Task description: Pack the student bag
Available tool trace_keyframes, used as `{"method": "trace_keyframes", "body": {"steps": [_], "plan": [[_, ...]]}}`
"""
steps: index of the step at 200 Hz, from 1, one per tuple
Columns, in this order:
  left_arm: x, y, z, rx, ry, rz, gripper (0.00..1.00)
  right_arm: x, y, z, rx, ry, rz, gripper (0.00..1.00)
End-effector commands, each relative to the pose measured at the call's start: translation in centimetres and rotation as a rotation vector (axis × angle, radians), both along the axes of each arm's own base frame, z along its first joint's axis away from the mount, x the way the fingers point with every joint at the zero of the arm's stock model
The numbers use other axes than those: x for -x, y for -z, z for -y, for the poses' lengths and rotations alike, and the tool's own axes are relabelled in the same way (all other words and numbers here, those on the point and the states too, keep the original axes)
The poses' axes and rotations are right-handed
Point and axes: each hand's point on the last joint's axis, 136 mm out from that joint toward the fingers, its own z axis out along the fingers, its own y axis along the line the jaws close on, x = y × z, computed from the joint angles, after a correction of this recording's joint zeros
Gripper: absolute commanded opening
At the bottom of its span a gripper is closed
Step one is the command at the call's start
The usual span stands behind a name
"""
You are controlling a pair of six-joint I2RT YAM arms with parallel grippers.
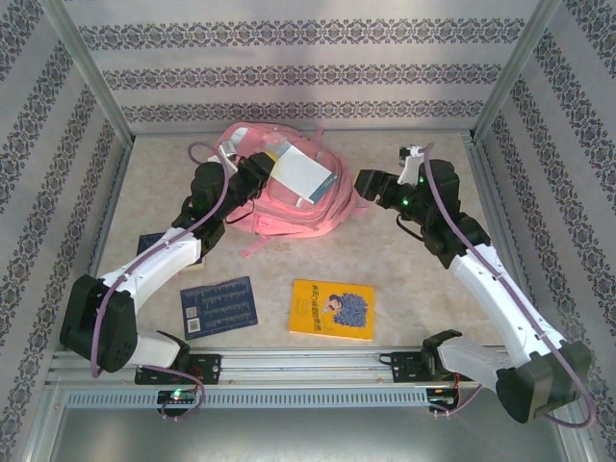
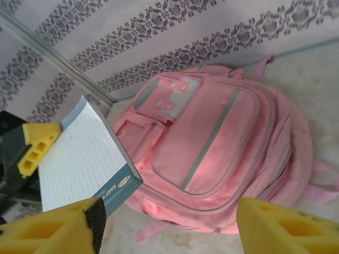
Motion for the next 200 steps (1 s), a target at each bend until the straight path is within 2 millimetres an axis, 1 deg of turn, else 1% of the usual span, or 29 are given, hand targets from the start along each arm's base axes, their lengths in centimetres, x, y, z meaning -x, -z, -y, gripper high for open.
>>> {"method": "trace_keyframes", "body": {"steps": [1,15,27,44,62,73,95,121,137,155,175,200], "plan": [[-0.1,-3.8,-0.5,0.099,-0.023,0.13,0.01,-0.1,-2.8,-1.7,-0.263,-0.031,-0.113,0.69],[-0.1,-3.9,-0.4,0.101,-0.019,0.139,0.01,-0.8,-2.4,-2.5,-0.379,-0.032,-0.218,0.71],[-0.1,-4.0,-0.3,0.106,-0.017,0.145,0.01,-1.4,-1.8,-3.6,-0.485,-0.059,-0.304,0.74],[-0.1,-4.2,0.1,0.114,-0.01,0.149,0.01,-2.2,-1.5,-5.3,-0.61,-0.102,-0.36,0.81],[-0.2,-3.9,0.4,0.111,-0.003,0.144,0.01,-2.4,-1.7,-6.7,-0.625,-0.132,-0.36,0.83],[-0.2,-3.8,0.6,0.112,0.0,0.142,0.01,-2.4,-2.4,-7.5,-0.624,-0.154,-0.34,0.84],[-0.3,-3.5,1.1,0.115,0.006,0.134,0.01,-2.7,-2.9,-9.0,-0.633,-0.184,-0.334,0.82],[-0.3,-3.4,2.2,0.116,0.031,0.131,0.01,-3.5,-2.8,-10.0,-0.671,-0.178,-0.33,0.73],[-0.3,-3.3,2.6,0.114,0.04,0.128,0.02,-3.9,-3.0,-10.6,-0.681,-0.188,-0.324,0.67],[-0.4,-2.9,2.7,0.116,0.041,0.12,0.07,-4.1,-3.4,-11.0,-0.681,-0.192,-0.315,0.61],[-0.4,-2.8,2.7,0.115,0.042,0.113,0.14,-4.2,-3.3,-10.9,-0.672,-0.181,-0.309,0.47],[-0.4,-2.4,3.0,0.099,0.052,0.102,0.27,-4.4,-2.4,-10.0,-0.647,-0.138,-0.308,0.23]]}}
